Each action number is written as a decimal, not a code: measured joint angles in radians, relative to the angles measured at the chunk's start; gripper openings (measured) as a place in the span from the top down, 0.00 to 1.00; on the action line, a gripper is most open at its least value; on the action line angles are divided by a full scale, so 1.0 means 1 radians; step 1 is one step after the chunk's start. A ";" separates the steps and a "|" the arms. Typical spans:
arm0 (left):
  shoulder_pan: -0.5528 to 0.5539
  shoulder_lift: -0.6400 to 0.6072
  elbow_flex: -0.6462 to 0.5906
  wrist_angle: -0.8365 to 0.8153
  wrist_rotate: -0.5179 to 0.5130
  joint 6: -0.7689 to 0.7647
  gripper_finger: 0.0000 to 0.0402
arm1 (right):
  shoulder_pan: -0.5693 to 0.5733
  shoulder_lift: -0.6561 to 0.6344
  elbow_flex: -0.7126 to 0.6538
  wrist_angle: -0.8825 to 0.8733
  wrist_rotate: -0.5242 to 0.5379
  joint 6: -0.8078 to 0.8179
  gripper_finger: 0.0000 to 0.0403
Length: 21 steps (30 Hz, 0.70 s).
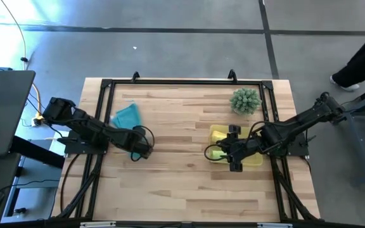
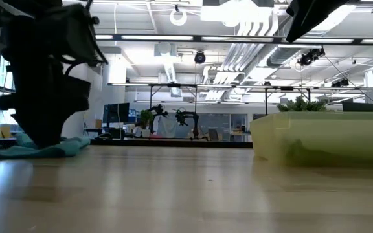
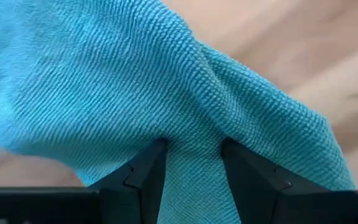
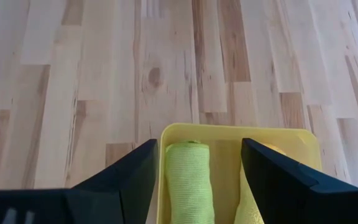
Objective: Roll microfiber towels into tight, uniform cylinder then place into a basket
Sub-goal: Fold the blue microfiber towel
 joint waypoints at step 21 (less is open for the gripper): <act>-0.068 0.139 0.001 0.577 -0.100 -0.057 0.62 | 0.000 0.000 0.000 0.005 0.000 0.000 0.44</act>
